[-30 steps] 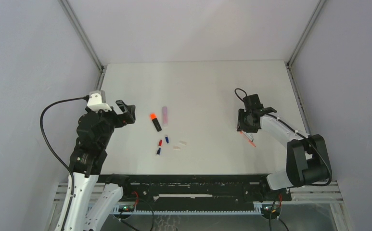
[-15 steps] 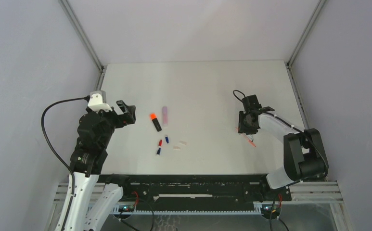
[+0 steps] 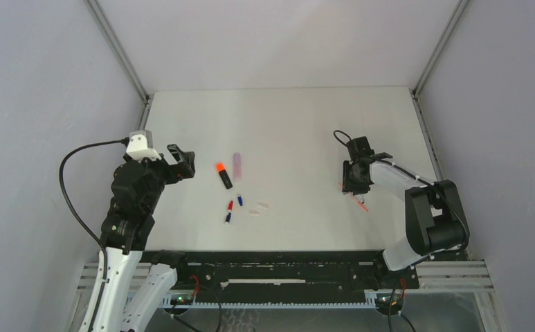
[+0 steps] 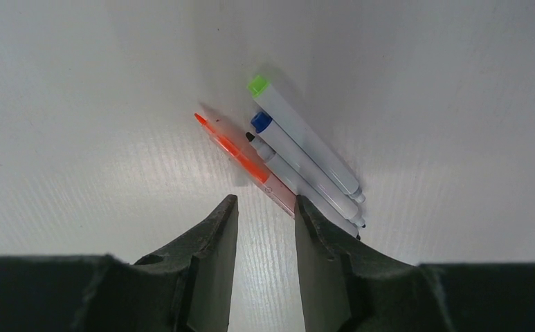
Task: Insert the pens into the pen caps
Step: Pick up the pen from the center of the board.
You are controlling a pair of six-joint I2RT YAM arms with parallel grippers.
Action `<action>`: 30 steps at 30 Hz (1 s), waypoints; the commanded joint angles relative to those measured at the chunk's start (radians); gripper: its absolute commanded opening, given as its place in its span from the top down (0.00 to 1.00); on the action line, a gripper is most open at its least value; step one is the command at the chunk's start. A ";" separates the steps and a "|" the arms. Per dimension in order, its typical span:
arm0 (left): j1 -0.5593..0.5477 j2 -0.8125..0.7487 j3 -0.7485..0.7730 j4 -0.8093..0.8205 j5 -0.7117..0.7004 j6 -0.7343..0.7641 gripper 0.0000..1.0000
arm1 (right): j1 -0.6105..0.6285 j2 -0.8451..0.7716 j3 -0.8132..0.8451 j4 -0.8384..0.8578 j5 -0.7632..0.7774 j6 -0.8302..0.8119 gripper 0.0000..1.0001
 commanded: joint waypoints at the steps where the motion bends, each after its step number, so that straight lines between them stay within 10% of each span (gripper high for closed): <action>1: 0.009 -0.003 -0.015 0.038 0.019 0.017 0.00 | -0.001 0.008 0.033 0.007 0.004 -0.019 0.66; 30: 0.010 -0.011 -0.018 0.041 0.026 0.016 0.00 | 0.097 0.088 0.051 -0.032 0.034 -0.014 0.80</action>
